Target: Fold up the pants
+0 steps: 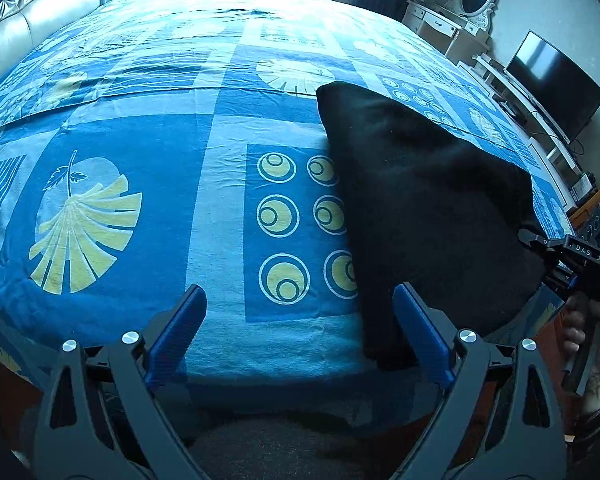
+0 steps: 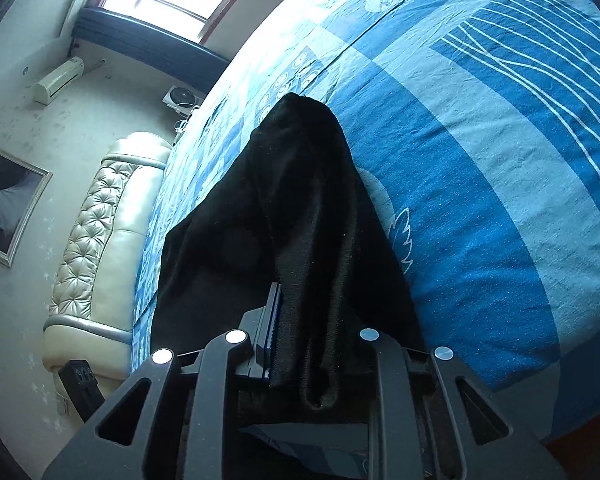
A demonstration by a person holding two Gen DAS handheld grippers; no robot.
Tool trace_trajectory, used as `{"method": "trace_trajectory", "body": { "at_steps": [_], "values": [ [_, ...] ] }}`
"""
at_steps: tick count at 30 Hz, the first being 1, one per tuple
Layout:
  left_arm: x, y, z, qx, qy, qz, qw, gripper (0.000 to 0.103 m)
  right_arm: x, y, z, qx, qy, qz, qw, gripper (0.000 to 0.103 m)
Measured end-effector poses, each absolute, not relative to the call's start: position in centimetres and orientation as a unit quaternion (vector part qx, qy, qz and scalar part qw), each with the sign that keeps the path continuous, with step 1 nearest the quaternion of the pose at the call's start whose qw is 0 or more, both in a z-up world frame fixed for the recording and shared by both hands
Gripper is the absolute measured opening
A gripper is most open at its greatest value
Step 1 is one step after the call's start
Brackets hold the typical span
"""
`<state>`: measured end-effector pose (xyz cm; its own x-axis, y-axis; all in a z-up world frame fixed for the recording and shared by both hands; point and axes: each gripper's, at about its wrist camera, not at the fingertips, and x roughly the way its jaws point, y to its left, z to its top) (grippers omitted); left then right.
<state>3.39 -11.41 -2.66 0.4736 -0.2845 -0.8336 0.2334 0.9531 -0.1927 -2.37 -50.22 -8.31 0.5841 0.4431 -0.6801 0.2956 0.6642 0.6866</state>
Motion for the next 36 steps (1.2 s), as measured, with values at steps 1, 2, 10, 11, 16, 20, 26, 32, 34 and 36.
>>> {"method": "trace_trajectory", "body": {
  "at_steps": [1, 2, 10, 11, 16, 20, 26, 32, 34, 36],
  "values": [
    [3.4, -11.4, -2.7, -0.025, 0.491, -0.150, 0.858, 0.094, -2.3, -50.1, -8.2, 0.406, 0.454, 0.047, 0.792, 0.023],
    [3.4, -11.3, -2.7, -0.025, 0.492, -0.149, 0.858, 0.094, -2.2, -50.1, -8.2, 0.406, 0.454, 0.047, 0.792, 0.023],
    [3.6, -11.1, -3.1, -0.024, 0.496, -0.144, 0.856, 0.094, -2.7, -50.6, -8.2, 0.415, 0.450, 0.051, 0.789, 0.026],
    [3.6, -11.1, -3.2, -0.022, 0.496, -0.144, 0.856, 0.094, -2.8, -50.7, -8.1, 0.415, 0.450, 0.050, 0.789, 0.027],
    [4.0, -10.4, -3.3, -0.019, 0.502, -0.145, 0.852, 0.094, -3.8, -52.0, -7.2, 0.416, 0.448, 0.033, 0.791, 0.034],
    [4.5, -7.2, -3.4, -0.119, 0.519, -0.181, 0.826, 0.094, -5.3, -53.3, -5.8, 0.421, 0.430, -0.024, 0.798, 0.075],
    [6.0, -5.7, -5.1, -0.253, 0.556, -0.248, 0.752, 0.094, -5.7, -53.8, -7.4, 0.495, 0.418, 0.023, 0.761, 0.075],
    [6.1, -9.0, -5.9, -0.231, 0.566, -0.279, 0.741, 0.094, -4.9, -51.7, -8.1, 0.464, 0.450, 0.035, 0.763, 0.076],
    [6.2, -10.0, -6.3, -0.230, 0.571, -0.285, 0.734, 0.094, -4.8, -51.4, -8.4, 0.463, 0.452, 0.036, 0.762, 0.077],
    [6.4, -10.8, -6.6, -0.236, 0.575, -0.292, 0.727, 0.094, -4.6, -51.3, -8.5, 0.461, 0.454, 0.039, 0.762, 0.078]
  ]
}}
